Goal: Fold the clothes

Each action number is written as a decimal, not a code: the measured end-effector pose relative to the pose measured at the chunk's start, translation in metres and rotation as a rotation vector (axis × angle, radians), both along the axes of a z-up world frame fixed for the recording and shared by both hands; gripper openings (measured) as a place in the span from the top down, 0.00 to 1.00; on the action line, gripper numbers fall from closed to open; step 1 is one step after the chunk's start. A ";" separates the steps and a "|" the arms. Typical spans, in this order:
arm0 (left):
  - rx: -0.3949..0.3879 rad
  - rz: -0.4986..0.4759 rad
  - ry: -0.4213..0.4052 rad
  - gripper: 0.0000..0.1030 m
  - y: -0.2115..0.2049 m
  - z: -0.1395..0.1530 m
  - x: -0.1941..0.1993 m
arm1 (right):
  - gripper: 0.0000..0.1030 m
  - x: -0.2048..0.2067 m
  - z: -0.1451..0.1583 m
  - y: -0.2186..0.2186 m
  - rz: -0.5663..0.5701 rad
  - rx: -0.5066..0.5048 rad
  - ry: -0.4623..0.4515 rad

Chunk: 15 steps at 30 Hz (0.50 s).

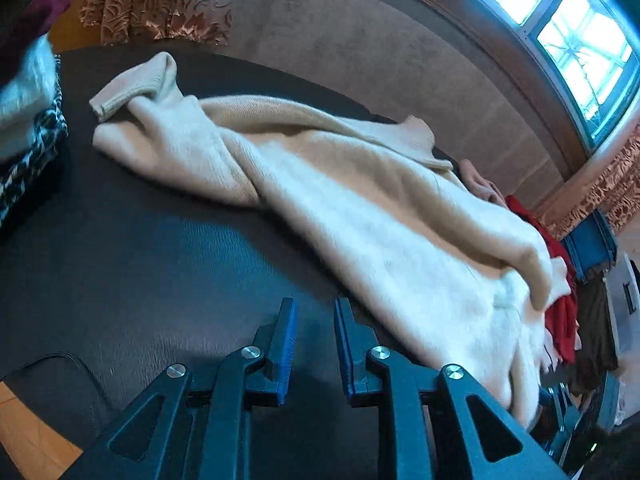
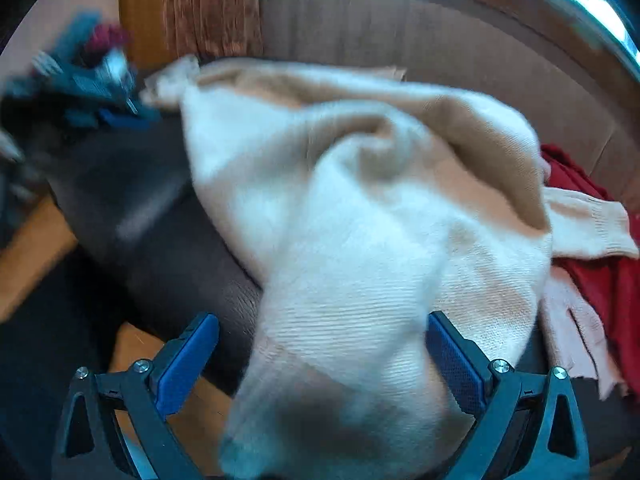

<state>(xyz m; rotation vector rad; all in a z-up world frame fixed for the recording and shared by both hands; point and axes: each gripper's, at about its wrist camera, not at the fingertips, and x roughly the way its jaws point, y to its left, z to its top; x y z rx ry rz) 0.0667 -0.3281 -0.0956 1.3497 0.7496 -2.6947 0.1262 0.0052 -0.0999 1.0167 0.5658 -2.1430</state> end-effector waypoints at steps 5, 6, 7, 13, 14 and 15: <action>0.060 -0.032 0.002 0.79 0.003 -0.008 0.013 | 0.69 -0.030 0.019 0.010 -0.065 -0.135 -0.130; 0.080 -0.041 -0.002 0.79 0.005 -0.010 0.014 | 0.75 -0.039 0.024 0.015 -0.084 -0.194 -0.175; 0.103 -0.061 0.005 0.79 0.008 -0.010 0.014 | 0.79 -0.047 0.030 0.021 -0.101 -0.262 -0.222; 0.214 -0.177 0.021 0.76 0.033 -0.012 0.007 | 0.80 -0.119 0.062 0.074 -0.222 -0.836 -0.460; 0.220 -0.194 0.012 0.76 0.040 -0.013 0.003 | 0.80 -0.134 0.060 0.079 -0.258 -0.865 -0.471; 0.243 -0.215 0.004 0.76 0.048 -0.016 -0.001 | 0.80 -0.150 0.055 0.083 -0.300 -0.872 -0.477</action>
